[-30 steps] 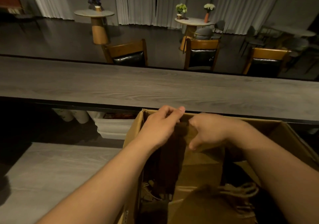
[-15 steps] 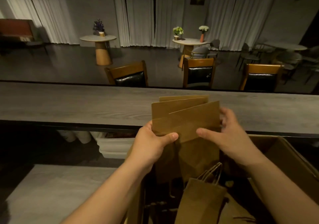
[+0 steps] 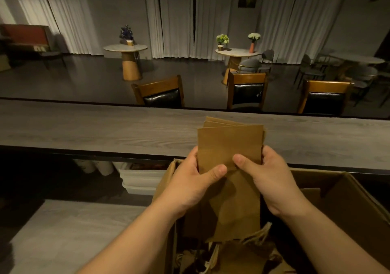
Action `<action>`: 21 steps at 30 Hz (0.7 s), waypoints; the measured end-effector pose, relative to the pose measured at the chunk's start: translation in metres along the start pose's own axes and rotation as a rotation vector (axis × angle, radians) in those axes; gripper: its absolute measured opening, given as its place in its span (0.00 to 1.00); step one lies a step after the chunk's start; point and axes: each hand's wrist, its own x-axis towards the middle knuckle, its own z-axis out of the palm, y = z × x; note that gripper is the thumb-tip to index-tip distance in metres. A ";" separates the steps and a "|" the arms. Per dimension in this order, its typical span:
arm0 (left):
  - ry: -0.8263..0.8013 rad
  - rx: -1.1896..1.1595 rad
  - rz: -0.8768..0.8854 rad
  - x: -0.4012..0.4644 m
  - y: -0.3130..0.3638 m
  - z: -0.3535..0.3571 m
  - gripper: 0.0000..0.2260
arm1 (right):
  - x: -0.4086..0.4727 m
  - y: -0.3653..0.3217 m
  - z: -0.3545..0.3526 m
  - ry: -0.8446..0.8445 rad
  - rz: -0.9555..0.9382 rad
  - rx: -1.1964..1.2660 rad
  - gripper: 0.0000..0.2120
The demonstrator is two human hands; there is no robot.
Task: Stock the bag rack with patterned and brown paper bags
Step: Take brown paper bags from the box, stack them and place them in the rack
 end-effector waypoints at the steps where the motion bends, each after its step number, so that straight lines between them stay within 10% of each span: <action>1: 0.017 0.002 -0.013 0.001 -0.002 -0.001 0.25 | 0.000 -0.001 0.000 -0.001 -0.009 0.006 0.13; 17: 0.500 -0.533 -0.140 0.011 0.005 -0.014 0.30 | -0.002 -0.014 -0.021 -0.500 0.014 -0.157 0.22; 21: 0.475 -0.466 -0.158 0.012 0.003 -0.016 0.37 | 0.003 -0.002 -0.017 -0.344 -0.260 -0.301 0.32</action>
